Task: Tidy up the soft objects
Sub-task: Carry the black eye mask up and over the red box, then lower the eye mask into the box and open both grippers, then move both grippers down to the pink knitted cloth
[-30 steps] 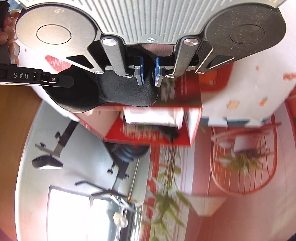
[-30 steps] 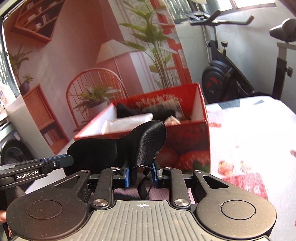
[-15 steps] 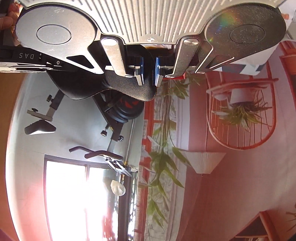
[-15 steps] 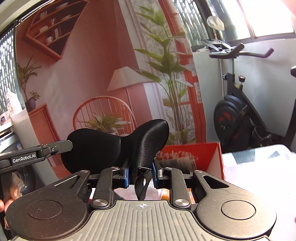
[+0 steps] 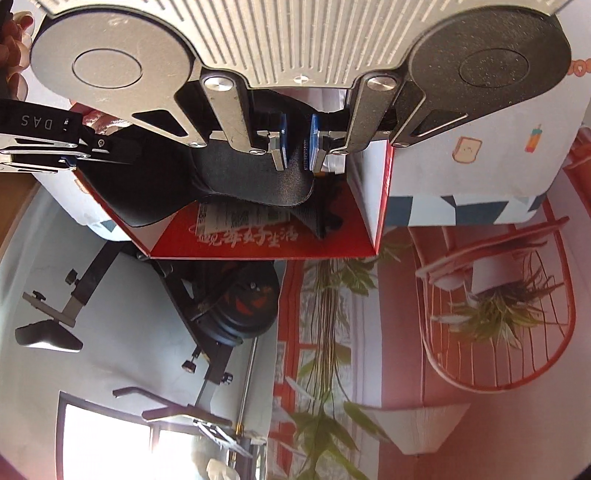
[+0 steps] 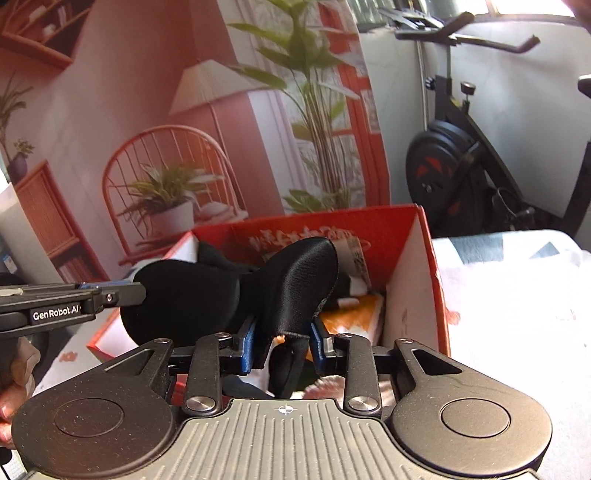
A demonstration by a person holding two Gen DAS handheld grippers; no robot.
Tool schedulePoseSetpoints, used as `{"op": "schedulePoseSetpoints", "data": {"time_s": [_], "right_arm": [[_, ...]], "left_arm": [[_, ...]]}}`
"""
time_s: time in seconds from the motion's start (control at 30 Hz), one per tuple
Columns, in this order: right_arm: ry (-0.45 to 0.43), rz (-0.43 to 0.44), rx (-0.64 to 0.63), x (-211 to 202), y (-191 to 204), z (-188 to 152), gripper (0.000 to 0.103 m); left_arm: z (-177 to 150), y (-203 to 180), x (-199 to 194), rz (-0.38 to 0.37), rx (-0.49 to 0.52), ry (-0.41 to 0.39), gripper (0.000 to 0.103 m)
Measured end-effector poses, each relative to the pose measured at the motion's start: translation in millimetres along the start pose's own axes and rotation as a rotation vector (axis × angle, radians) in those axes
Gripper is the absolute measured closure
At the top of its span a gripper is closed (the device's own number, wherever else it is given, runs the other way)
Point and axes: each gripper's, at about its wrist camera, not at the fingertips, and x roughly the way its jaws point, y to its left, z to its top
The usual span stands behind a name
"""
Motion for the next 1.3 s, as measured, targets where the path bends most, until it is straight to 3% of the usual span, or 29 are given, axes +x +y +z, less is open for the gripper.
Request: {"op": "schedulePoseSetpoints", "data": {"time_s": [0.2,0.3,0.37,0.43,0.57,0.6,0.73,0.97,1.3], "right_arm": [[0.008,-0.055,0.022,2,-12,-6,0.051],[0.007,-0.092,0.003,0,-15,-6,0.04],[-0.003,-0.106,-0.001,-4,-17,-5,0.034],[-0.011,-0.12,-0.005,-7,-18,-5,0.024],[-0.031,-0.134,-0.042,-18,-15,-8,0.01],[-0.036,-0.157,-0.054,-21,-12,-9,0.002],[-0.065,-0.156,-0.075,-36,-6,-15,0.001],[-0.087,-0.15,-0.09,-64,3,-44,0.001],[0.021,-0.146,-0.017,-70,2,-110,0.001]], "left_arm": [[-1,1,9,0.01,0.04,0.03,0.089],[2,-4,6,0.037,0.106,0.011,0.082],[4,-5,3,0.032,0.121,0.011,0.074],[5,-3,-1,0.025,0.117,0.004,0.051],[4,2,-12,0.011,0.093,-0.002,0.041],[4,4,-14,0.001,0.081,-0.002,0.035],[-2,8,-28,-0.027,0.045,-0.014,0.027],[-28,13,-48,-0.077,-0.006,0.004,0.026],[-86,14,-47,-0.104,-0.055,0.101,0.027]]}}
